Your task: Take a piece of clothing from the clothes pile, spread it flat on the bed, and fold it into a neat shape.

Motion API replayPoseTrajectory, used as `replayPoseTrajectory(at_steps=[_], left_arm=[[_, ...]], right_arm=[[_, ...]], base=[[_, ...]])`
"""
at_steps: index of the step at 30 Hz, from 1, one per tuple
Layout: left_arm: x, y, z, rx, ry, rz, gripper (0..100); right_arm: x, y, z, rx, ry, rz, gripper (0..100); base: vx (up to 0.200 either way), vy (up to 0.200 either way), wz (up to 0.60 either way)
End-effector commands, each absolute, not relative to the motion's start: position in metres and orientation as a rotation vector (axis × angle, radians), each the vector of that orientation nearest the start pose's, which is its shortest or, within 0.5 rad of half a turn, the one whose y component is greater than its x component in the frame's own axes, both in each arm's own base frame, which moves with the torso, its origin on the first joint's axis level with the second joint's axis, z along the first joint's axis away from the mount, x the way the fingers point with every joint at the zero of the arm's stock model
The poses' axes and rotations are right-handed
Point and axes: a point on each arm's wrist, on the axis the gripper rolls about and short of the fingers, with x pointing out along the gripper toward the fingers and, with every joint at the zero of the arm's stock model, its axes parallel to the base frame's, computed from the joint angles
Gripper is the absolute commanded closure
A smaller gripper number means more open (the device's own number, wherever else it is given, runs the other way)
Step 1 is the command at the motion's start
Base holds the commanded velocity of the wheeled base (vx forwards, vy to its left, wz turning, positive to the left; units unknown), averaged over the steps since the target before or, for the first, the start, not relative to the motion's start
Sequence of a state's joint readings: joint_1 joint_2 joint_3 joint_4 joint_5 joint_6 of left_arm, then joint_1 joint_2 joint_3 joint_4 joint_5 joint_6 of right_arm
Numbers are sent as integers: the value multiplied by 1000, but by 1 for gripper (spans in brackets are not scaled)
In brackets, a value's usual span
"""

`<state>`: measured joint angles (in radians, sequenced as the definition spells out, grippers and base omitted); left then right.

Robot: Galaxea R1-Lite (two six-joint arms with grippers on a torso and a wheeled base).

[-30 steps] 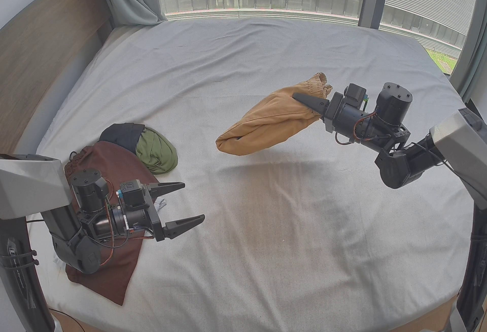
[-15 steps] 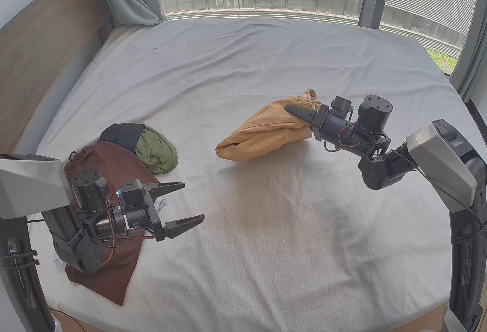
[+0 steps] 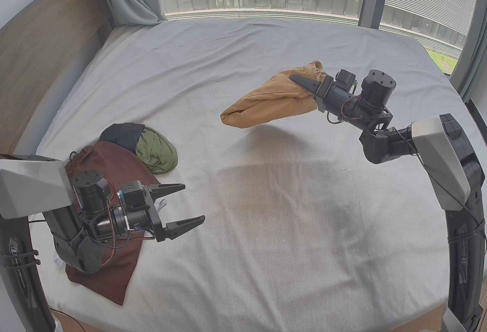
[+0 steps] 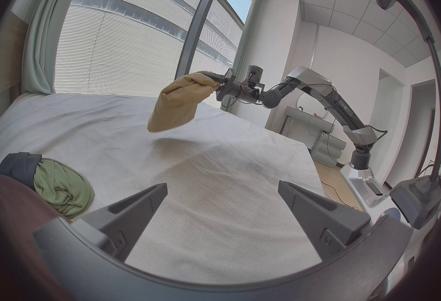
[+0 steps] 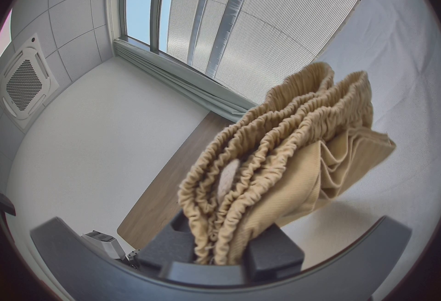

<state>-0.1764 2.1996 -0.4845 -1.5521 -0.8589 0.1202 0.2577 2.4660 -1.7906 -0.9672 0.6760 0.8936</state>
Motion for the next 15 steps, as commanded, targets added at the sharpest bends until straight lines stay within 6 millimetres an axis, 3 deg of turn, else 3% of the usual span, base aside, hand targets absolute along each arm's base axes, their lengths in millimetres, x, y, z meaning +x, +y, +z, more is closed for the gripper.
replayPoseTrajectory(at_steps=[1, 8, 15], left_arm=[[312, -73, 40, 50, 107, -1040, 0], [313, -71, 41, 49, 104, -1036, 0], [313, -72, 42, 50, 103, -1038, 0]], right_arm=[[508, 149, 142, 767, 162, 979, 100], [516, 149, 80, 804, 311, 908, 100], [493, 132, 54, 834, 452, 819, 100]], base=[[0, 0, 0], [0, 0, 0], [0, 0, 0]])
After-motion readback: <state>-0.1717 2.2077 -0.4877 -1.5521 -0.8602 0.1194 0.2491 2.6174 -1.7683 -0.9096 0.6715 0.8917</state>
